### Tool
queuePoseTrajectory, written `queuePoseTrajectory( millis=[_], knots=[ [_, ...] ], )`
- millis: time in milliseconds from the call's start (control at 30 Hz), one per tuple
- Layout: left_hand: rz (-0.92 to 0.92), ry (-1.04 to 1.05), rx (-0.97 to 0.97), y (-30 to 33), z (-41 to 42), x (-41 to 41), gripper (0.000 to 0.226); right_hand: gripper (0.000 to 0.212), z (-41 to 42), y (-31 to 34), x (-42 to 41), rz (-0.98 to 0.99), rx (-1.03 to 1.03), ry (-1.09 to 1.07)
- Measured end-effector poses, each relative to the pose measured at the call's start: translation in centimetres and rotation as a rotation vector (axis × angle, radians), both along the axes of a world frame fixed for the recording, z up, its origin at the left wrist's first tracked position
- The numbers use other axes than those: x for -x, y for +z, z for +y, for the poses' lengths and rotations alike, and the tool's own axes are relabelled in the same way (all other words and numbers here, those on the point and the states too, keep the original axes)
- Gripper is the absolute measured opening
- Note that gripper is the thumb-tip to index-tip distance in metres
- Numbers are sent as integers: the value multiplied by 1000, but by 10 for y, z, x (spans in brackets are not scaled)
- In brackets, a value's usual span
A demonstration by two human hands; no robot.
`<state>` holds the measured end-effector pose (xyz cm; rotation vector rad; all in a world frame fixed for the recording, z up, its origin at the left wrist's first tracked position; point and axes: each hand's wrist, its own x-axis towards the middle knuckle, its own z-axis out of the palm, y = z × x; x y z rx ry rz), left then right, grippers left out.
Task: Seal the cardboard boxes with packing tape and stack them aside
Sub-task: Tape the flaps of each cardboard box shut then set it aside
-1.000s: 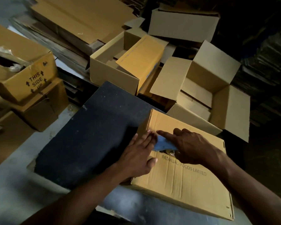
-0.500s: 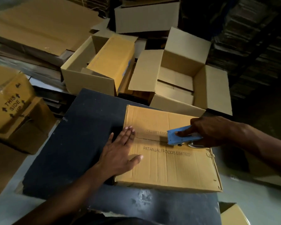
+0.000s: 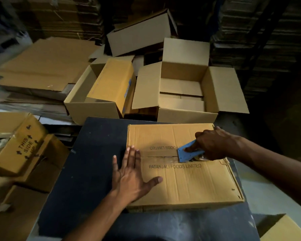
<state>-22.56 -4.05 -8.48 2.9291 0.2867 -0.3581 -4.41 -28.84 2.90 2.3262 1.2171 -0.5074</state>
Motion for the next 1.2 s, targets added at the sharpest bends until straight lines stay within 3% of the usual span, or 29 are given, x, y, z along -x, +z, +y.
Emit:
queuePoseTrajectory(
  millis=[167, 333, 500, 633, 767, 1200],
  knots=[
    [22, -72, 2, 1, -49, -12, 137, 60, -5, -5, -1, -5, -32, 26],
    [84, 11, 11, -4, -75, -38, 143, 58, -4, -8, -7, 8, -53, -11],
    [-65, -54, 1, -12, -33, -15, 123, 61, 9, 4, -1, 128, -24, 2],
    [-36, -127, -50, -10, 18, 1, 104, 63, 51, 0, 22, 168, -36, 71],
    [9, -140, -106, -8, 35, 4, 103, 60, 65, 3, 32, 200, -49, 30],
    [-8, -141, -82, -7, 32, 5, 103, 67, -15, 15, 28, 190, 94, -45]
  ],
)
